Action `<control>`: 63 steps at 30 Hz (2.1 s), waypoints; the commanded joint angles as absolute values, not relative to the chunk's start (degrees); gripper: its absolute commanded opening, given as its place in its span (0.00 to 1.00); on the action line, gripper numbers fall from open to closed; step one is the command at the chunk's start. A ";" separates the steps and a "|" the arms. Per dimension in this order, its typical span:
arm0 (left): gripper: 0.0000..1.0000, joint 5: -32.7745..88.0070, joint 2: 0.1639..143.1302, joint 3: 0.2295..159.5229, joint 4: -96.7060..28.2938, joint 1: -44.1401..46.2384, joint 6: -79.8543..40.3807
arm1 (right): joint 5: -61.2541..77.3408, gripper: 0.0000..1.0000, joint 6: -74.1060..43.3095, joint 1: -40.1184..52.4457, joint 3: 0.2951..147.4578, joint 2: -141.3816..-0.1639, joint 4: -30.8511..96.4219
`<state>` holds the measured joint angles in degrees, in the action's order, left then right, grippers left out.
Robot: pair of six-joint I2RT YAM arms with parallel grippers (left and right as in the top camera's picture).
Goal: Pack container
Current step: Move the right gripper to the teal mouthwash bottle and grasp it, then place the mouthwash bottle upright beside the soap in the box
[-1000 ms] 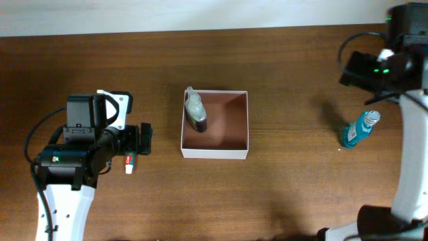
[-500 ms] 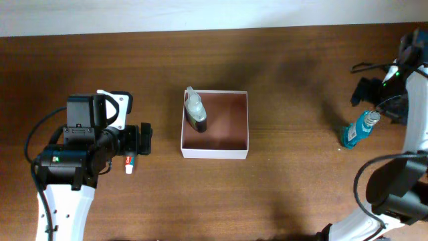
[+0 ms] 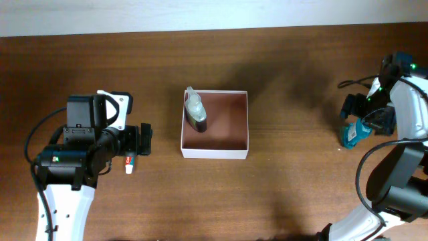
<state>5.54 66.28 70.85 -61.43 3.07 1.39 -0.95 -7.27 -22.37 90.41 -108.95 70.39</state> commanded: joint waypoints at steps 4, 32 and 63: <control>0.99 5.10 66.43 71.83 -61.63 3.22 0.84 | 0.51 0.67 -7.29 -24.82 90.08 -109.23 70.26; 1.00 4.71 66.43 71.83 -61.60 3.22 0.84 | 3.49 0.06 -7.29 -25.15 90.89 -105.62 72.05; 1.00 4.71 66.43 71.83 -61.56 3.22 0.84 | 2.83 0.04 -14.48 29.71 109.58 -101.95 69.34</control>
<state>5.32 66.28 70.85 -61.54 3.07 1.39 3.79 -13.50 28.05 108.53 -97.43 71.16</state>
